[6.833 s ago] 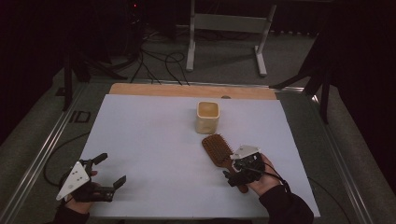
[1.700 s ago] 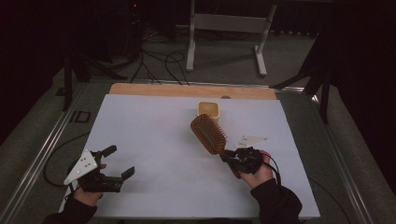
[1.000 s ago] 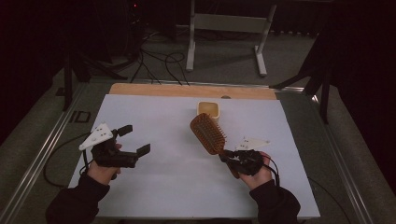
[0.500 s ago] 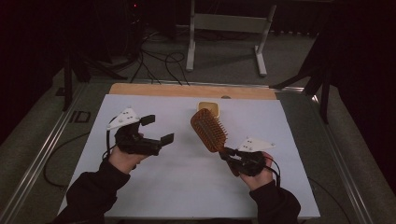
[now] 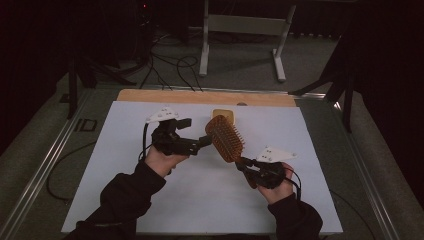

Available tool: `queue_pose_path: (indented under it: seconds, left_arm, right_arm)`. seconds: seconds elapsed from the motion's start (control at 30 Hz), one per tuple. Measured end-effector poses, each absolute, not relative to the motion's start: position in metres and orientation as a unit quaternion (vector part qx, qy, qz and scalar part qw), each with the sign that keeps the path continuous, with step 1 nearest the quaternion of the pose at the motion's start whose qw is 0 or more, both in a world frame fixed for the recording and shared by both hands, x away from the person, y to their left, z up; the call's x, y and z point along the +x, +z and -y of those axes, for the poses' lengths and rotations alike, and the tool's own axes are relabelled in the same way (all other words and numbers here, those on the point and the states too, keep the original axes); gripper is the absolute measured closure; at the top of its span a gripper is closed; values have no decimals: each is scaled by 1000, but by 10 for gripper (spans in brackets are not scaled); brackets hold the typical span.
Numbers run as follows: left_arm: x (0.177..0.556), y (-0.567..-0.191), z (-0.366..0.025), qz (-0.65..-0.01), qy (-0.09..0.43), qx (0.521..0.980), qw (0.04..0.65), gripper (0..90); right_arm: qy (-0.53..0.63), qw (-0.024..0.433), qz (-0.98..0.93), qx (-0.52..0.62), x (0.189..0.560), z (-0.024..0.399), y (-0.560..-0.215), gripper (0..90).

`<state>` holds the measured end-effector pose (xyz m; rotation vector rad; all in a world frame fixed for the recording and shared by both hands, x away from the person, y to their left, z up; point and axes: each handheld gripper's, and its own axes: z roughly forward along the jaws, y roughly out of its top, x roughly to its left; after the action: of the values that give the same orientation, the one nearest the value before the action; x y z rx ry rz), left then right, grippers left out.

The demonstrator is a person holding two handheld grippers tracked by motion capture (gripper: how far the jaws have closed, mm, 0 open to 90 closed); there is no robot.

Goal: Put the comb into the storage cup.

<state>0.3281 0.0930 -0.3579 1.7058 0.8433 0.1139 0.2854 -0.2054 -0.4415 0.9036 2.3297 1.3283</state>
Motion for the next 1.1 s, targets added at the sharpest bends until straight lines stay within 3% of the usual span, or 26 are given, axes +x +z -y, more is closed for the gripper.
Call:
queue_pose_path:
  seconds: [0.3,0.53,0.77,0.93,1.1]
  left_arm:
    - [344,-366,-75,-386,7,727,568,7]
    - [346,-375,-62,-400,4,724,562,51]
    - [348,-382,-52,-412,-31,719,559,167]
    - [347,-385,-49,-421,-27,717,555,297]
    - [348,-386,-51,-429,-30,710,557,365]
  right_arm:
    - [465,158,-813,312,285,205,-440,733]
    - [464,164,-815,306,284,202,-440,733]
    - [465,163,-815,304,283,200,-439,733]
    - [462,163,-817,304,283,199,-440,733]
    - [459,163,-818,306,283,199,-440,733]
